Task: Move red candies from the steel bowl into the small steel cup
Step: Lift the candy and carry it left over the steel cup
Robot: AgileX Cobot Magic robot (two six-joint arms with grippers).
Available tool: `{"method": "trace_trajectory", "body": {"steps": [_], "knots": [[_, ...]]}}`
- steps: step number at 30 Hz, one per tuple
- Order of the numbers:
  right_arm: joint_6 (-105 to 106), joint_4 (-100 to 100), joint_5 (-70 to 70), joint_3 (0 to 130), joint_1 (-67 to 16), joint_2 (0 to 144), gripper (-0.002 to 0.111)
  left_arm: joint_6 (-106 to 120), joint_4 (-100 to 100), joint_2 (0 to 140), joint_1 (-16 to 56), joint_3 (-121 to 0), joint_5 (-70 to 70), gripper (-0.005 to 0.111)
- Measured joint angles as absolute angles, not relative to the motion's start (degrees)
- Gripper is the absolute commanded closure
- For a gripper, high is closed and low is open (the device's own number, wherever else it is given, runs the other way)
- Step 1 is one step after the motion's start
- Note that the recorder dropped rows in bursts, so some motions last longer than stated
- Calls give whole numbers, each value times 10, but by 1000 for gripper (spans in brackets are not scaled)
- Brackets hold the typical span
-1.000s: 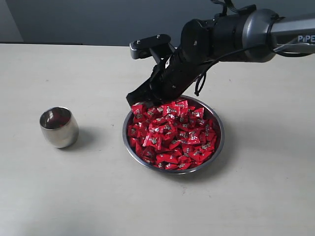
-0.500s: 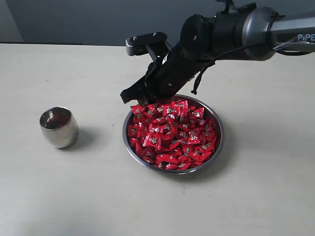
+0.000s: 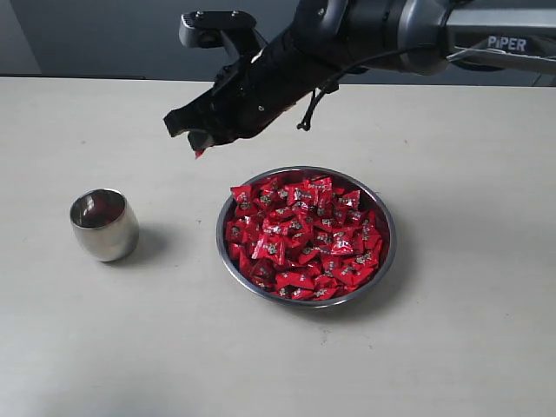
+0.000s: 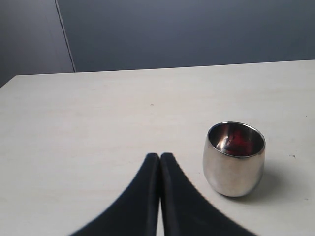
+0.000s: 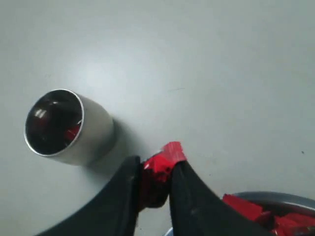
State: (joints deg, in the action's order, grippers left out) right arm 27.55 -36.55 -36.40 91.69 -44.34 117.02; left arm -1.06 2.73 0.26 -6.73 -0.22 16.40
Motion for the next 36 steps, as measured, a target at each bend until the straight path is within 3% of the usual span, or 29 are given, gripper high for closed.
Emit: {"method": "trace_trajectory", "body": {"steps": [20, 36], "knots": [[294, -407, -416, 1112, -525, 1306, 96, -11, 27, 3, -67, -2, 164, 106], [285, -416, -433, 1155, -539, 1347, 96, -11, 27, 3, -67, -2, 164, 106]]}}
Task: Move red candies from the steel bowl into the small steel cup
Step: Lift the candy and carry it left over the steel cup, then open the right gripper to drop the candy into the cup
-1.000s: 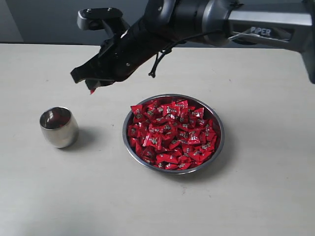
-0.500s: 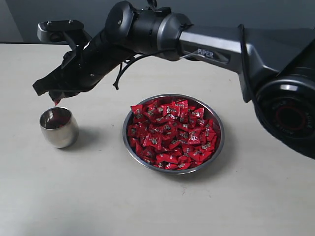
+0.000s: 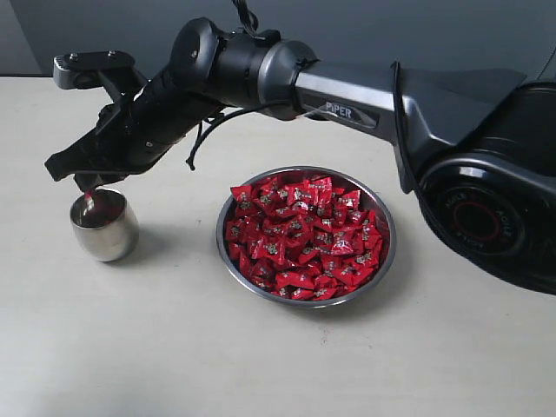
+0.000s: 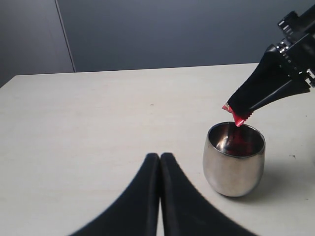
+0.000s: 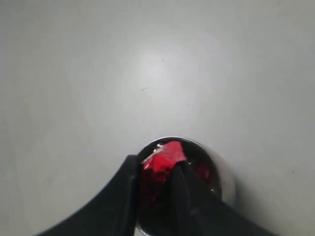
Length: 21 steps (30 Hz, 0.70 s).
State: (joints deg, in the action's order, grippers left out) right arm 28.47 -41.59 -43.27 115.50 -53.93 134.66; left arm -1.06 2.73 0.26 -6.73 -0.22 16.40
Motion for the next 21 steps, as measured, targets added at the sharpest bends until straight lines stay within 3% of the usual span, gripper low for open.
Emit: {"method": "trace_trajectory", "body": {"steps": [21], "knots": [[284, -406, -421, 1158, -550, 1363, 96, -11, 27, 3, -67, -2, 164, 106]]}}
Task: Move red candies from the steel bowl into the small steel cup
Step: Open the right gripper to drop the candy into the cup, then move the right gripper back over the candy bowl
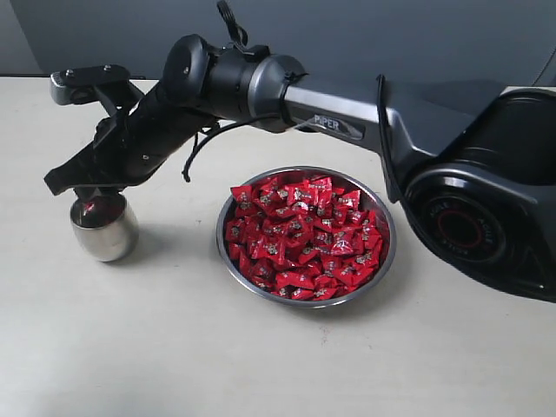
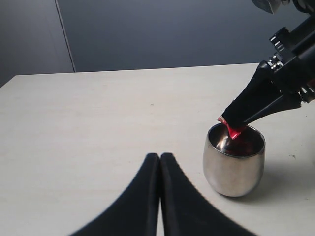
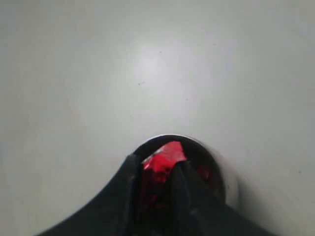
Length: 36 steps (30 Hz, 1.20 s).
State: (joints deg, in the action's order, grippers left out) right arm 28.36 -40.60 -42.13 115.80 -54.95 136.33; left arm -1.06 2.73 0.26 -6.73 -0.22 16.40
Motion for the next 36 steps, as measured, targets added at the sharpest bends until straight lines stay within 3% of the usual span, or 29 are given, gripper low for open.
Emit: {"method": "trace_trajectory", "body": {"steps": [4, 9, 18, 20, 22, 23, 36], "knots": [[284, -395, -421, 1158, -550, 1367, 92, -11, 27, 3, -67, -2, 164, 106], [284, -393, -423, 1158, -550, 1367, 67, -11, 27, 3, -67, -2, 164, 106], [282, -390, -427, 1158, -550, 1367, 67, -11, 27, 3, -67, -2, 164, 106], [282, -390, -440, 1158, -550, 1367, 79, -11, 27, 3, -67, -2, 164, 106], [282, -381, -454, 1158, -548, 1363, 103, -11, 27, 3, -67, -2, 164, 106], [282, -371, -458, 1158, -546, 1355, 109, -11, 27, 3, -67, -2, 164, 106], [217, -265, -510, 1129, -454, 1270, 109, -11, 27, 3, -67, -2, 164, 106]]}}
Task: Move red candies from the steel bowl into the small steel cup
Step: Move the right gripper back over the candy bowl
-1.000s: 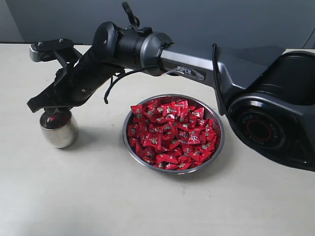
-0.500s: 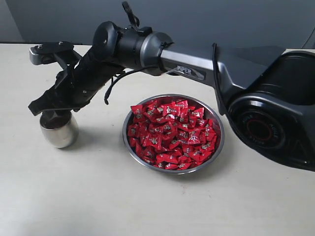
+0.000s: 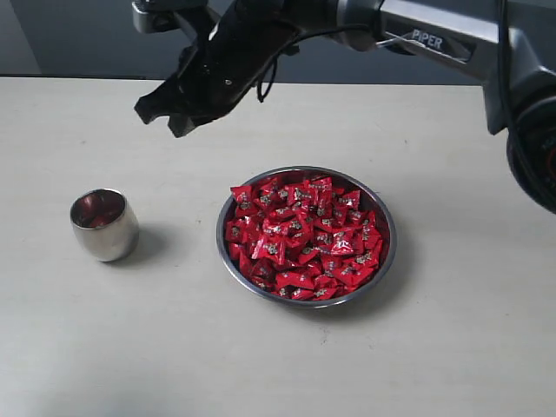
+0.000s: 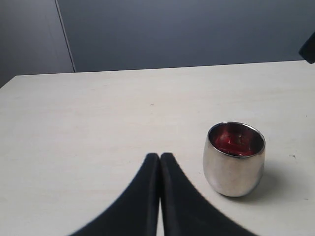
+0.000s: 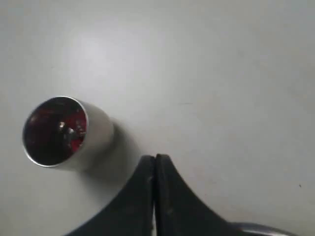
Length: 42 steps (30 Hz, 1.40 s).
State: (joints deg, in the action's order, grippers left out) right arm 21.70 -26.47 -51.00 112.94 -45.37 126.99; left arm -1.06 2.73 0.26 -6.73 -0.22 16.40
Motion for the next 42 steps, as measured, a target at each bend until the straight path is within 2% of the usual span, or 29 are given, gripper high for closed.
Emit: {"method": "trace_trajectory", "body": {"steps": [3, 8, 11, 21, 28, 42], "knots": [[213, -260, -484, 1078, -442, 1248, 109, -11, 27, 3, -67, -2, 164, 106], [230, -258, -291, 874, -438, 1128, 109, -11, 27, 3, -67, -2, 164, 106], [233, -258, -224, 801, -434, 1088, 109, -11, 27, 3, -67, -2, 164, 106], [236, -270, -103, 582, -367, 990, 109, -11, 27, 3, -67, -2, 164, 106], [236, -290, -92, 531, -335, 973, 109, -11, 27, 3, -67, -2, 164, 106], [236, -298, -76, 530, -330, 1021, 109, -10, 27, 3, -67, -2, 164, 106]]}}
